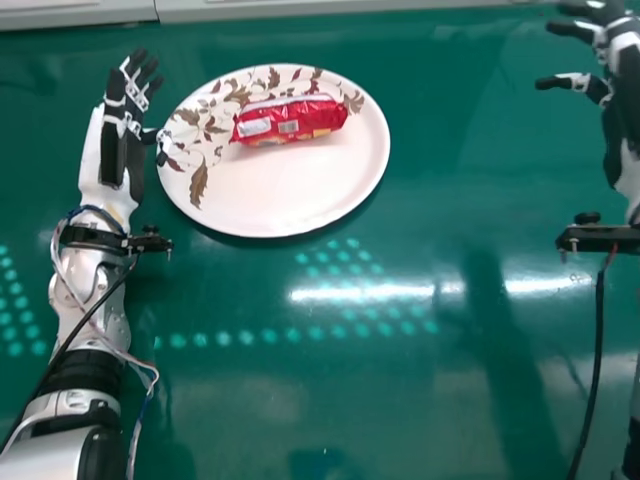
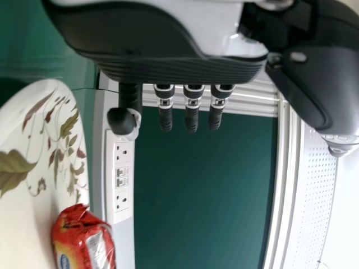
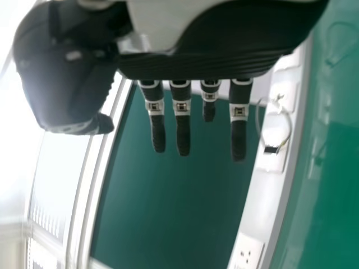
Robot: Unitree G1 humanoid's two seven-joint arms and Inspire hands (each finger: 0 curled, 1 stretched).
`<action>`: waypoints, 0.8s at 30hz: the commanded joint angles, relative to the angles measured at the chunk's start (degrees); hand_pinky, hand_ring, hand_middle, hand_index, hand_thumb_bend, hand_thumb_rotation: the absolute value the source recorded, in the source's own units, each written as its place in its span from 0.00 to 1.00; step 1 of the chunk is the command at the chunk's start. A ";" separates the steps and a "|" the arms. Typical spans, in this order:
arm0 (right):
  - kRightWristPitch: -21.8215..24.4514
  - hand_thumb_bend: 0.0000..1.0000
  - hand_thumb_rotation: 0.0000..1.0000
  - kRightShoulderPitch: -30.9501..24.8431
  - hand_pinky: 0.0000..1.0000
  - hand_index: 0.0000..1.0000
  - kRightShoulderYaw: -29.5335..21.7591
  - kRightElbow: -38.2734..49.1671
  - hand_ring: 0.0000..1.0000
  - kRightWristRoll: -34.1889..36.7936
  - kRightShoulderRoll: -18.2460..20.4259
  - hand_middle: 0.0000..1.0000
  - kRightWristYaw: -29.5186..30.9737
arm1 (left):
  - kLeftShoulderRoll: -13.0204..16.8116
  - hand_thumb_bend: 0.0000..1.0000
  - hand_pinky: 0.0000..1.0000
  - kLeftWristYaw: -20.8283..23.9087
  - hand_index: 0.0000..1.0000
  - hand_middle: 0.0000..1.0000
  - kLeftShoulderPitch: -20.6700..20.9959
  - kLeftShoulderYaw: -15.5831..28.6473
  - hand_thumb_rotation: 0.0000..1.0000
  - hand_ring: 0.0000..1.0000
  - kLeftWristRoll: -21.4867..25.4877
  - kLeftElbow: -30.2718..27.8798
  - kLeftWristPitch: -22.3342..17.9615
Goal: Pick up biscuit and place it in the plate
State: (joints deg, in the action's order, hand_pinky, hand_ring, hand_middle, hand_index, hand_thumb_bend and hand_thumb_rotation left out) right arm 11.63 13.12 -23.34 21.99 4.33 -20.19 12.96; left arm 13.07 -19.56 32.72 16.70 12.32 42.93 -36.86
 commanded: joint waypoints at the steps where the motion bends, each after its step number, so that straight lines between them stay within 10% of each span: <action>1: -2.62 0.47 0.28 -4.52 0.65 0.82 -2.09 1.75 0.80 3.02 2.39 0.82 -0.78 | -2.61 1.00 0.00 0.63 0.98 0.93 -3.44 -0.65 0.95 0.92 0.38 0.85 0.15; 8: -10.72 0.30 0.13 -9.77 0.82 0.89 -1.68 -1.32 0.87 8.00 6.54 0.87 -0.64 | -2.21 1.00 0.00 0.46 0.89 0.89 -3.37 -1.50 0.91 0.82 -0.34 0.90 -1.31; 15: -18.45 0.20 0.04 -11.38 0.68 0.84 1.20 -3.48 0.77 7.09 11.63 0.79 -4.48 | -2.89 1.00 0.00 1.77 0.81 0.83 -3.80 -1.41 0.87 0.75 -0.08 0.27 -1.38; 24: -26.87 0.10 0.00 -12.95 0.74 0.82 4.33 -8.32 0.79 5.65 15.46 0.80 -7.68 | -2.30 1.00 0.00 0.14 0.79 0.80 -3.72 -0.59 0.85 0.72 0.74 2.50 -2.30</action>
State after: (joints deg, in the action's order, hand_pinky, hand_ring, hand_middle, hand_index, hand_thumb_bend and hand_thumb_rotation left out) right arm -13.81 1.04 -19.39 14.67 9.34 -5.71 5.68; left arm 12.61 -19.62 32.42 16.20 12.46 43.07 -38.42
